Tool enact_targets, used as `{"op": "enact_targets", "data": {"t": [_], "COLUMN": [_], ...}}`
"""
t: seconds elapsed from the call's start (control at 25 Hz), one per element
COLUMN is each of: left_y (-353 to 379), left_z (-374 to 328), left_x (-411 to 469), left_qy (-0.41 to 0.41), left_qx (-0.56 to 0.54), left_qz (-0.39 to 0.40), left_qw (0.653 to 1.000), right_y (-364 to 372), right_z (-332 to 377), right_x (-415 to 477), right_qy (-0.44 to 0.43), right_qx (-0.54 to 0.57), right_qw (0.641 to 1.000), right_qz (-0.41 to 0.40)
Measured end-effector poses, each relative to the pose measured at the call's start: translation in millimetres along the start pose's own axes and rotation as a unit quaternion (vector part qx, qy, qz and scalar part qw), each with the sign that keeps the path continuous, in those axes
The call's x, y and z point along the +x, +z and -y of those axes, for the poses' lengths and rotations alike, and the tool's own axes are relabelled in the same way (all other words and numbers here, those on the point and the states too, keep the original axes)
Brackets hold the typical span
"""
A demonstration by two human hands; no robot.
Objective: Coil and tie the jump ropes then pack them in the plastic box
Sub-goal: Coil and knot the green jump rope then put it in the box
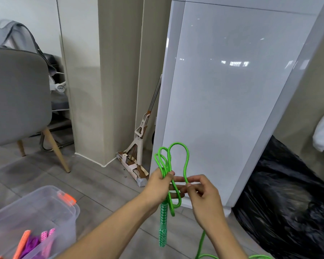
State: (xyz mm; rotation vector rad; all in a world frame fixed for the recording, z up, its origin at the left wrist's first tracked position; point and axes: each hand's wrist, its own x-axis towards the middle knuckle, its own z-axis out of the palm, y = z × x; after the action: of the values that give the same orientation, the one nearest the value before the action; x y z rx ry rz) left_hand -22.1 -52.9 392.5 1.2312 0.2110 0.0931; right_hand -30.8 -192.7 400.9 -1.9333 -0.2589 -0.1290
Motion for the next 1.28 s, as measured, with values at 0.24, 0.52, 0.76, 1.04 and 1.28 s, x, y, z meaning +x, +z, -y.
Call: {"op": "enact_targets", "data": {"t": [0.24, 0.52, 0.76, 1.04, 1.28], "left_y": [2.9, -5.6, -44.9, -56.0, -42.7], "left_z": [13.7, -2.5, -14.2, -25.5, -20.5], "left_x": [1.7, 13.1, 33.0, 31.7, 19.9], "left_qy": [0.018, 0.021, 0.048, 0.101, 0.148], "left_qx": [0.089, -0.026, -0.119, -0.024, 0.22], "left_qz": [-0.017, -0.087, -0.227, -0.232, -0.139], "left_qw": [0.996, 0.996, 0.965, 0.967, 0.954], "right_y": [9.7, 13.7, 0.7, -34.8, -34.0], "right_z": [-7.4, 0.0, -10.1, -21.5, -23.8], "right_x": [-5.5, -5.9, -2.7, 15.0, 12.3], "right_qy": [-0.026, -0.063, -0.001, 0.04, 0.009], "right_qx": [-0.071, -0.144, -0.15, -0.188, -0.207], "right_qw": [0.997, 0.984, 0.967, 0.978, 0.978], "right_qz": [0.005, 0.089, 0.206, 0.084, 0.031]}}
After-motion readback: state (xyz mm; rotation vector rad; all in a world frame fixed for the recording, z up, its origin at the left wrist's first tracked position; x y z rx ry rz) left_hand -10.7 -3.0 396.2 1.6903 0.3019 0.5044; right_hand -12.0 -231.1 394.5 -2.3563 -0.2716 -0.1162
